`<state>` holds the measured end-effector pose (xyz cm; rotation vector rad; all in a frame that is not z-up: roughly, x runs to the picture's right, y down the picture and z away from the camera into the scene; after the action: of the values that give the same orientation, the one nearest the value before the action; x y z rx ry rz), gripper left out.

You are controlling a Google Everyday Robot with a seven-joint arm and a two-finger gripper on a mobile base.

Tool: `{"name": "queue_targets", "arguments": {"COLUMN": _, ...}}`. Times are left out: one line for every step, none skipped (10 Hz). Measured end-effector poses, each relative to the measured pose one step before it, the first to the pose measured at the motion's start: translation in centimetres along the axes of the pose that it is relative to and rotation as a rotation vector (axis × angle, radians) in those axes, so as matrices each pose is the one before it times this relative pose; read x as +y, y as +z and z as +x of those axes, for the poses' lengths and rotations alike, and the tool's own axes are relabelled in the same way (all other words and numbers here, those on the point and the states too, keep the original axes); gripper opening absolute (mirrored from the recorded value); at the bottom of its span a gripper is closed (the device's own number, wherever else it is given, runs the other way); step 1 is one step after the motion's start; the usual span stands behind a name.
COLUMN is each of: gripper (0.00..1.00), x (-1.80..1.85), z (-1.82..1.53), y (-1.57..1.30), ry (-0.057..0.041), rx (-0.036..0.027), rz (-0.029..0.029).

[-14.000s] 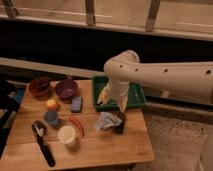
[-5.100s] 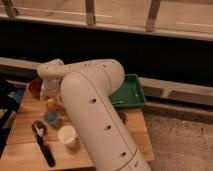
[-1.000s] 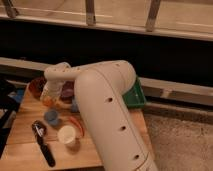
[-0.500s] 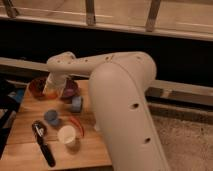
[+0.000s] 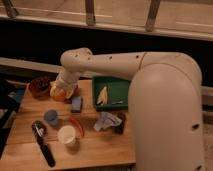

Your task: Place apple in paper cup

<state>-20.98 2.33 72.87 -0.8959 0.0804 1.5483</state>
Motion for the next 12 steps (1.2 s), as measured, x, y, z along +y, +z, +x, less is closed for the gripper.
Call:
{"name": "queue_targets", "arguments": {"gripper": 0.0, "x": -0.229, "z": 1.553, "y": -0.752, "ry": -0.0232, "rx": 0.02277, "rz": 0.0025}}
{"name": "queue_targets", "arguments": {"gripper": 0.0, "x": -0.314, "z": 1.095, "y": -0.294, "ry": -0.01038, "rx": 0.01703, "rz": 0.00777}}
{"name": "queue_targets", "arguments": {"gripper": 0.0, "x": -0.023, "z": 1.224, "y": -0.21, "ry": -0.01213, "rx": 0.01621, "rz": 0.00728}}
{"name": "queue_targets", "arguments": {"gripper": 0.0, "x": -0.151, "z": 1.481, "y": -0.115, "ry": -0.01024, "rx": 0.0169, "rz": 0.01207}}
{"name": "queue_targets", "arguments": {"gripper": 0.0, "x": -0.125, "z": 0.85, "y": -0.067, "ry": -0.00198, "rx": 0.0096, "rz": 0.00781}}
{"name": "queue_targets", "arguments": {"gripper": 0.0, "x": -0.211, "z": 1.047, "y": 0.07, "ry": 0.00399, "rx": 0.0124, "rz": 0.01065}}
{"name": "queue_targets", "arguments": {"gripper": 0.0, "x": 0.084, "z": 1.071, "y": 0.239, "ry": -0.00078, "rx": 0.01289, "rz": 0.00771}}
{"name": "queue_targets", "arguments": {"gripper": 0.0, "x": 0.169, "z": 1.158, "y": 0.223, "ry": -0.00091, "rx": 0.00723, "rz": 0.00441}}
{"name": "queue_targets", "arguments": {"gripper": 0.0, "x": 0.026, "z": 0.844, "y": 0.069, "ry": 0.0048, "rx": -0.00017, "rz": 0.00164}}
{"name": "queue_targets", "arguments": {"gripper": 0.0, "x": 0.151, "z": 1.105, "y": 0.108, "ry": 0.00069, "rx": 0.00475, "rz": -0.00183}}
{"name": "queue_targets", "arguments": {"gripper": 0.0, "x": 0.294, "z": 0.592, "y": 0.247, "ry": -0.00573, "rx": 0.009, "rz": -0.00136}}
{"name": "queue_targets", "arguments": {"gripper": 0.0, "x": 0.168, "z": 0.033, "y": 0.053, "ry": -0.00275, "rx": 0.00107, "rz": -0.00143}}
